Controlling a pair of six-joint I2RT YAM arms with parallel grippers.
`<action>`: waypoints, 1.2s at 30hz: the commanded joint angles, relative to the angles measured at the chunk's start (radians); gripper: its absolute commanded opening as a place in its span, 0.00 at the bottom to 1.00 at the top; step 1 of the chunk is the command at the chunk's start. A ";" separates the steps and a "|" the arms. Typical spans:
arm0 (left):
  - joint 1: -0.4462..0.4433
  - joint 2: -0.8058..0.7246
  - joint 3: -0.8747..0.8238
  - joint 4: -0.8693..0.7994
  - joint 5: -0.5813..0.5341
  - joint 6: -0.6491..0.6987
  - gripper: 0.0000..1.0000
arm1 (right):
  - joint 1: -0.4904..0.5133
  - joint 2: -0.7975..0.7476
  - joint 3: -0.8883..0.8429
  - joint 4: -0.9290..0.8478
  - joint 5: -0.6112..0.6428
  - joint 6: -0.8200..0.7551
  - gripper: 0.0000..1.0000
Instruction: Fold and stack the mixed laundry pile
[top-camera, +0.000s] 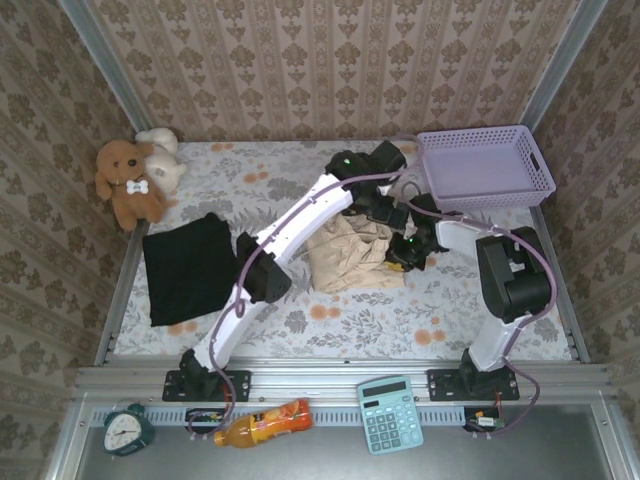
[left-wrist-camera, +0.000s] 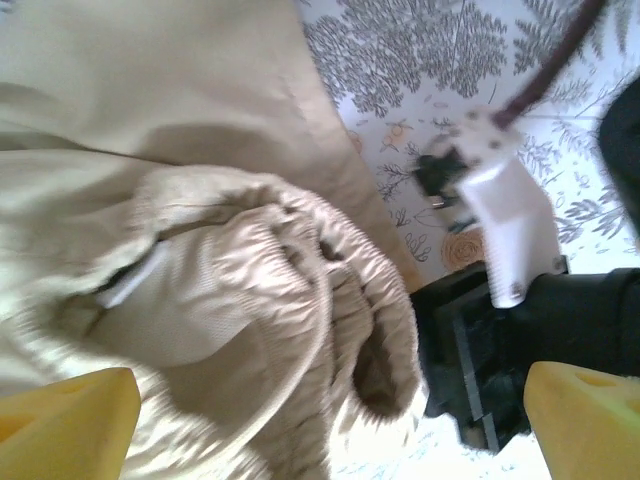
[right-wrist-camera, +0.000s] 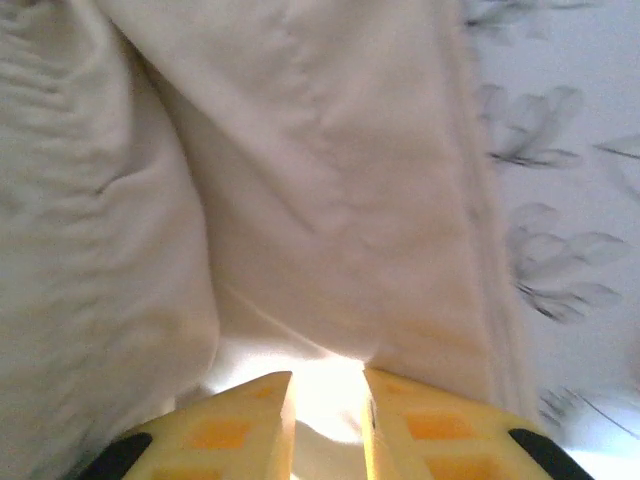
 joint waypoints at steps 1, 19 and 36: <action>0.077 -0.267 -0.201 0.123 0.029 -0.048 1.00 | -0.053 -0.126 0.004 -0.142 0.041 -0.051 0.29; 0.305 -0.937 -1.509 0.816 0.072 -0.313 0.87 | 0.189 -0.024 0.352 -0.216 0.130 -0.161 0.69; 0.325 -1.074 -1.690 0.862 0.053 -0.377 0.86 | 0.241 0.264 0.617 -0.239 0.152 -0.261 0.42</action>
